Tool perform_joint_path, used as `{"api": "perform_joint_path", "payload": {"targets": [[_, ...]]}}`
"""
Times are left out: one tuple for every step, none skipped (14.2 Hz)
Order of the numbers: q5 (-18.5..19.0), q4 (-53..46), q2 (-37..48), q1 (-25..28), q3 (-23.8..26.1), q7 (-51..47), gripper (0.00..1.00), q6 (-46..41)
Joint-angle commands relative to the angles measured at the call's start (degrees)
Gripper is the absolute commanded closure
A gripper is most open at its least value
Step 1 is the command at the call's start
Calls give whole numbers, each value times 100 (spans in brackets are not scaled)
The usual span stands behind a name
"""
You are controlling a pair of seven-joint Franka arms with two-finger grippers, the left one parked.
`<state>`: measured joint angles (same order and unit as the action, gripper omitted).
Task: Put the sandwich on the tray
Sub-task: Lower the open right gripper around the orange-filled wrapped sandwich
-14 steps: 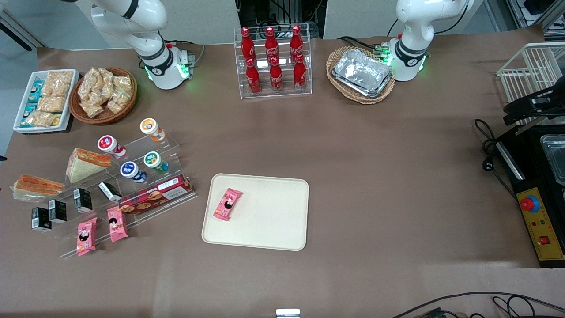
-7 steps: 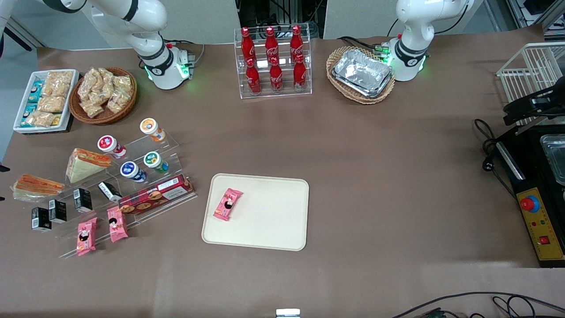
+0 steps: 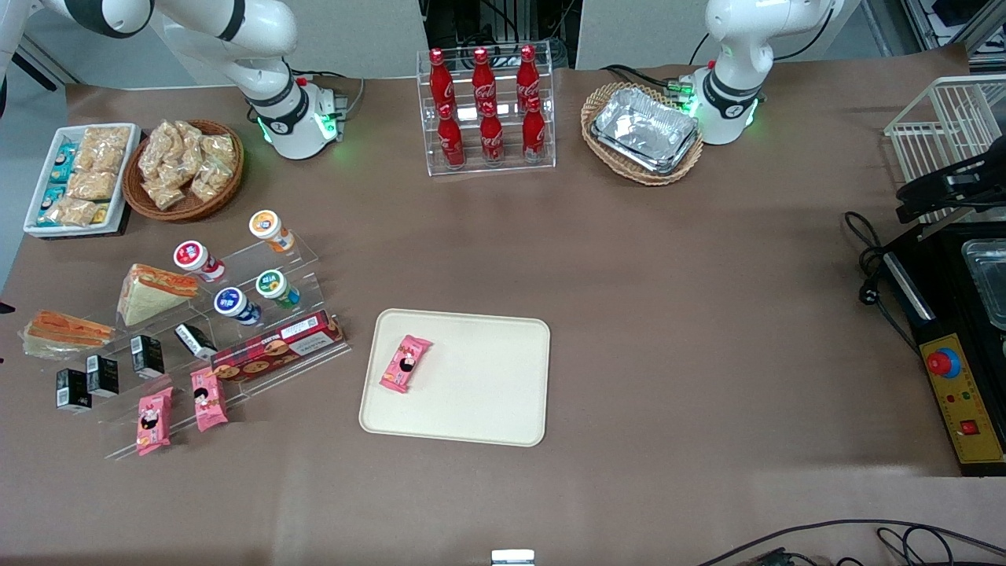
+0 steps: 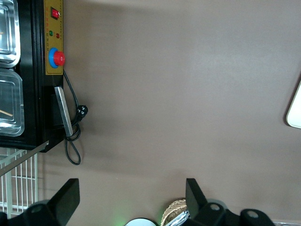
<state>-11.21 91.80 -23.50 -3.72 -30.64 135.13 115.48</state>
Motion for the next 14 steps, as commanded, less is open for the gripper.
{"api": "perform_joint_path", "payload": {"targets": [[-451,127,-146,-32,-48,338,0,281],[-487,163,-163,-32,-48,347,0,334],[-496,163,-190,-32,-48,339,0,344],[-505,198,-199,-23,-48,339,0,344],[-549,285,-199,-14,-48,339,0,379],[-593,330,-199,-6,-48,339,0,414],[-593,374,-207,12,-48,339,0,423],[-593,435,-207,21,-48,339,0,475],[-602,514,-207,38,-48,339,0,554],[-602,567,-207,38,-48,330,0,616],[-619,628,-207,47,-39,330,0,686],[-646,655,-216,56,-39,330,0,730],[-655,664,-242,82,-30,330,0,739],[-663,655,-251,82,-30,330,0,739]]}}
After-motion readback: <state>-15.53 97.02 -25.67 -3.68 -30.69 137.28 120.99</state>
